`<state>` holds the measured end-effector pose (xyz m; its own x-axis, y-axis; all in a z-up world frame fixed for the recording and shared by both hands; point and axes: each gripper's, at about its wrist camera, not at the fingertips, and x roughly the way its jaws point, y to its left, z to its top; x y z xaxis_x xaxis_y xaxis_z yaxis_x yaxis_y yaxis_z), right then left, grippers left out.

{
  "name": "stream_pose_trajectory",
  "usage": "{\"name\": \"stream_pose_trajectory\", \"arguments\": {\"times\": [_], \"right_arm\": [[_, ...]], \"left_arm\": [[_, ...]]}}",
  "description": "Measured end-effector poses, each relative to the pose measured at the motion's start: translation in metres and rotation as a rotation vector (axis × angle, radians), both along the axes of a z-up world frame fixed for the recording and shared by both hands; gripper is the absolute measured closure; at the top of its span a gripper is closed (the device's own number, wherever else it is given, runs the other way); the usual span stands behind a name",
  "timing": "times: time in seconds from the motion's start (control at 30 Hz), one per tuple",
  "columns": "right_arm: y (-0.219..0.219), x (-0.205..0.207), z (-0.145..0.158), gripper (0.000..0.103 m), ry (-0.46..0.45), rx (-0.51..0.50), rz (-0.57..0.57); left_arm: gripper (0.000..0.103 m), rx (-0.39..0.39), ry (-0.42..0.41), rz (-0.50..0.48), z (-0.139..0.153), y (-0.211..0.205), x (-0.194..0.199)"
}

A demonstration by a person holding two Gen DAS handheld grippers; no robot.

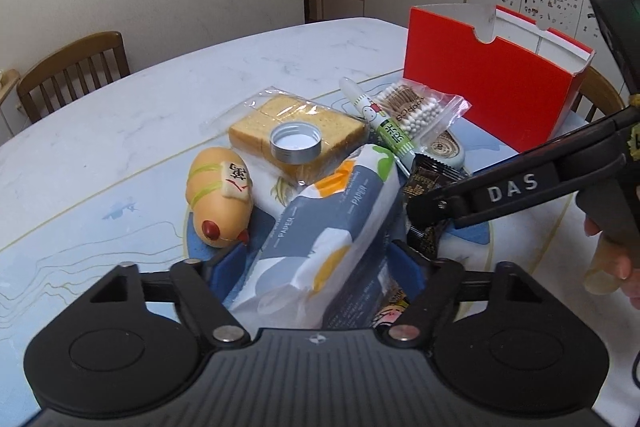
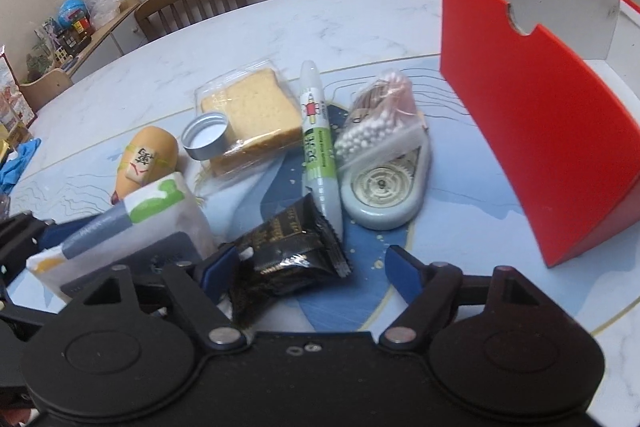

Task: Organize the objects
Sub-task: 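Grasp the white-blue bread bag with the left tool while the right tool grasps the black snack packet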

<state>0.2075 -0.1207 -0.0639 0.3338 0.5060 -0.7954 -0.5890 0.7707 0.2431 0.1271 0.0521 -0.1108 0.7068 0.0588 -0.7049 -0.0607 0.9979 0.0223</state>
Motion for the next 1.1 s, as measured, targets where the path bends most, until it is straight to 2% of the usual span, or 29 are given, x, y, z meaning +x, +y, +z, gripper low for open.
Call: {"name": "stream_pose_trajectory", "arguments": {"times": [0.2,0.4,0.47,0.53,0.57,0.67,0.87,1.1], "right_arm": [[0.001,-0.002,0.001,0.047,0.029,0.020,-0.012],[-0.004,-0.003,0.007,0.063,0.073,0.053,-0.066],[-0.006,-0.005,0.011,0.069,0.063,0.060,-0.072],[-0.009,-0.008,0.015,0.081,0.049,0.072,-0.069],[-0.010,-0.009,0.018,0.084,0.049,0.078,-0.072],[-0.013,-0.012,0.024,0.089,0.035,0.089,-0.054],[-0.023,-0.020,0.040,0.094,-0.005,0.113,-0.036],[-0.046,-0.021,0.067,0.095,-0.044,0.134,-0.036]], "left_arm": [[0.052,-0.007,-0.009,-0.007,0.003,-0.002,-0.003],[0.063,-0.024,-0.006,0.010,0.010,-0.002,-0.004],[0.064,-0.029,-0.012,0.008,0.013,-0.001,-0.005],[0.065,-0.036,-0.020,0.004,0.017,-0.001,-0.007],[0.066,-0.041,-0.024,0.002,0.019,-0.001,-0.008],[0.067,-0.053,-0.035,0.003,0.024,-0.001,-0.011],[0.068,-0.065,-0.053,0.009,0.040,-0.004,-0.014],[0.068,-0.086,-0.059,0.000,0.064,-0.013,-0.013]]}}
